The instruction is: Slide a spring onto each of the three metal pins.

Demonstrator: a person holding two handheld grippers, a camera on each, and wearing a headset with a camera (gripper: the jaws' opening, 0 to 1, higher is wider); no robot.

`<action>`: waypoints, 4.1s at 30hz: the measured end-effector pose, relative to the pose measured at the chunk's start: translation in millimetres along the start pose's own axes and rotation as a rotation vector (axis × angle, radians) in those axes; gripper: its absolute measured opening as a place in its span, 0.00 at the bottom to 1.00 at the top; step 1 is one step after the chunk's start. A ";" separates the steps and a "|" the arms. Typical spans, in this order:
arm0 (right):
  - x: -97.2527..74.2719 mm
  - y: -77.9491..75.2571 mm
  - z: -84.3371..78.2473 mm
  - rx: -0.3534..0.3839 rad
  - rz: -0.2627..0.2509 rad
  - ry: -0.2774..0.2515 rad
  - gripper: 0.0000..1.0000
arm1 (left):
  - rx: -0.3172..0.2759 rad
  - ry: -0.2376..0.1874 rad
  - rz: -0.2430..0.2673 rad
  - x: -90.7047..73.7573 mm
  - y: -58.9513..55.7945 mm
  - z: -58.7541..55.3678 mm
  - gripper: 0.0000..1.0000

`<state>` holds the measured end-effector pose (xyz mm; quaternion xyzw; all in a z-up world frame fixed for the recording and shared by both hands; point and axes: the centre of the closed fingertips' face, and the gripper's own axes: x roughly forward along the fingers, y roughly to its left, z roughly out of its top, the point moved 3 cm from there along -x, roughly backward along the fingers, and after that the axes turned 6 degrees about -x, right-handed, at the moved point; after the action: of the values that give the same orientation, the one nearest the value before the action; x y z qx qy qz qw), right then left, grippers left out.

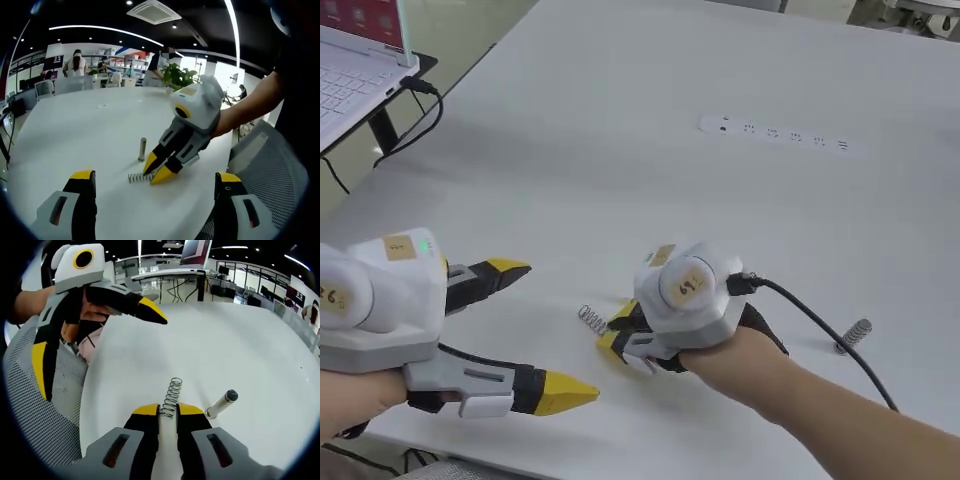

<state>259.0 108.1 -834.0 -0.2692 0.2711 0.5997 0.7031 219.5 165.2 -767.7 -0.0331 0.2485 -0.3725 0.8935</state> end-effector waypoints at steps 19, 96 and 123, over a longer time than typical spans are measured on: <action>-31.8 9.5 -1.8 -0.065 0.019 -0.027 0.07 | 0.018 0.025 -0.045 5.9 -7.8 1.5 0.86; -137.2 23.6 1.4 -0.249 0.066 -0.148 0.07 | 0.131 0.012 -0.426 54.9 -76.1 34.4 0.06; -139.3 26.1 3.1 -0.271 0.086 -0.162 0.07 | 0.188 -0.018 -0.442 48.9 -82.5 38.9 0.03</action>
<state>214.8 16.7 -735.2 -0.3003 0.1413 0.6802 0.6536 213.5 67.5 -734.1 -0.0067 0.1913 -0.5801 0.7918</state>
